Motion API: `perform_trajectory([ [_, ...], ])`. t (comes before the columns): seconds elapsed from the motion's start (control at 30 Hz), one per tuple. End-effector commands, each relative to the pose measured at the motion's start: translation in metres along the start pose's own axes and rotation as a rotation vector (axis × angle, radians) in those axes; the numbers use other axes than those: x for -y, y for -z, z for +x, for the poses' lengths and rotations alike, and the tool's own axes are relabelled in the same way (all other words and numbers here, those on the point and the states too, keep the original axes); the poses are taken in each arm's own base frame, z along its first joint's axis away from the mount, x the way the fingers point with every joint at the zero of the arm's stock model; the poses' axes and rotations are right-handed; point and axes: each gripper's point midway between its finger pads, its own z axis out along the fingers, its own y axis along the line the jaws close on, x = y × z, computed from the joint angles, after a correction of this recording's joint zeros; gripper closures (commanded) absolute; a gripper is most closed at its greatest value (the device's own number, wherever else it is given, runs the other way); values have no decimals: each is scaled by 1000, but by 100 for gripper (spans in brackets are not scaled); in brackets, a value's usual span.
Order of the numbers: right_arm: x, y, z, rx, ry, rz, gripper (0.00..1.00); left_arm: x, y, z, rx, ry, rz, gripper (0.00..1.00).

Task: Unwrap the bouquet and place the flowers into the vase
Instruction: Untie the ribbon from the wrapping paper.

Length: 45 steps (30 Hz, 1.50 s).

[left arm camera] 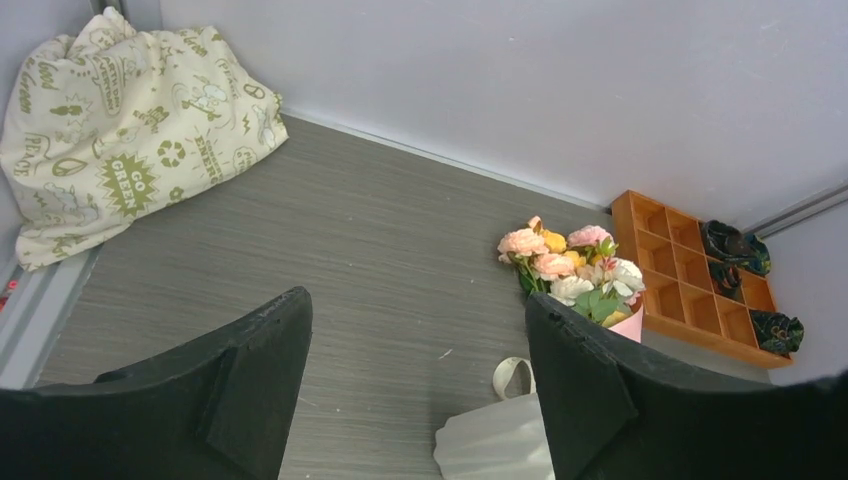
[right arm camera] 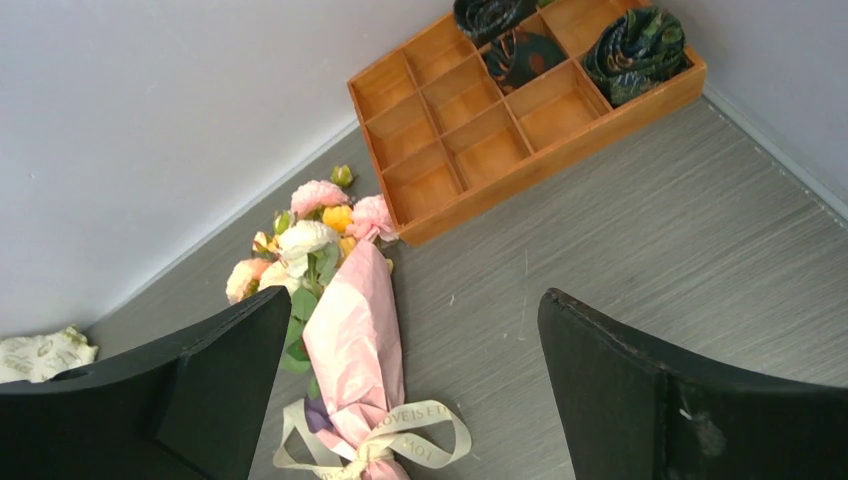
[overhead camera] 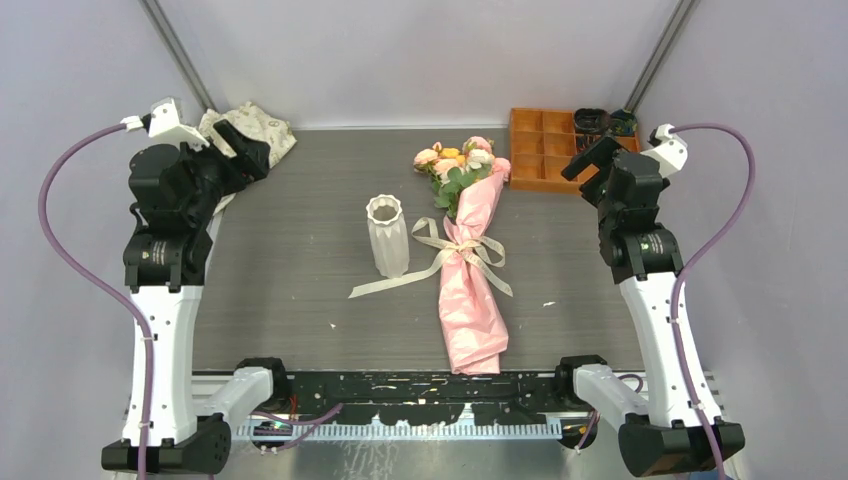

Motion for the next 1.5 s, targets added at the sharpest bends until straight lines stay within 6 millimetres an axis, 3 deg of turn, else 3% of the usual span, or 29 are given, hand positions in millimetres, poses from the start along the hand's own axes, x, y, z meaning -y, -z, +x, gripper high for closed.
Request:
perform_trajectory([
  [0.0, -3, 1, 0, 16, -16, -36, 0, 14, 19, -27, 61, -31, 51, 22],
  [0.17, -9, 0, 6, 15, -10, -87, 0, 33, 29, -31, 61, -41, 145, 21],
  [0.33, -28, -3, 22, -43, -7, -197, 1, 73, 48, -34, 81, -70, 380, 1],
  [0.4, -34, -6, 31, -92, -11, -222, 1, 89, 56, -38, 86, -59, 468, 0],
  [0.43, -38, -6, 37, -120, -10, -241, 1, 99, 61, -38, 77, -48, 525, 2],
  [0.53, -49, -4, 59, -209, -3, -279, 5, 130, 73, -36, 11, 23, 681, 18],
  [0.6, -58, 3, 76, -264, 29, -295, 7, 141, 78, -30, -47, 53, 741, 25],
  [0.77, -69, 29, 129, -344, 170, -286, 7, 145, 78, -11, -105, 20, 684, 30],
  [0.9, -54, 40, 172, -441, 228, -243, 9, 148, 77, 4, -160, -83, 573, 38],
  [1.03, -31, 44, 210, -536, 250, -195, 13, 157, 69, 29, -234, -198, 473, 45],
  [1.13, -17, 43, 229, -576, 271, -159, 16, 181, 70, 60, -262, -330, 451, 48],
  [1.33, -9, 37, 254, -622, 304, -137, 28, 252, 108, 133, -290, -562, 526, 51],
  [1.47, -14, 31, 272, -661, 314, -149, 33, 265, 119, 190, -381, -517, 583, 56],
])
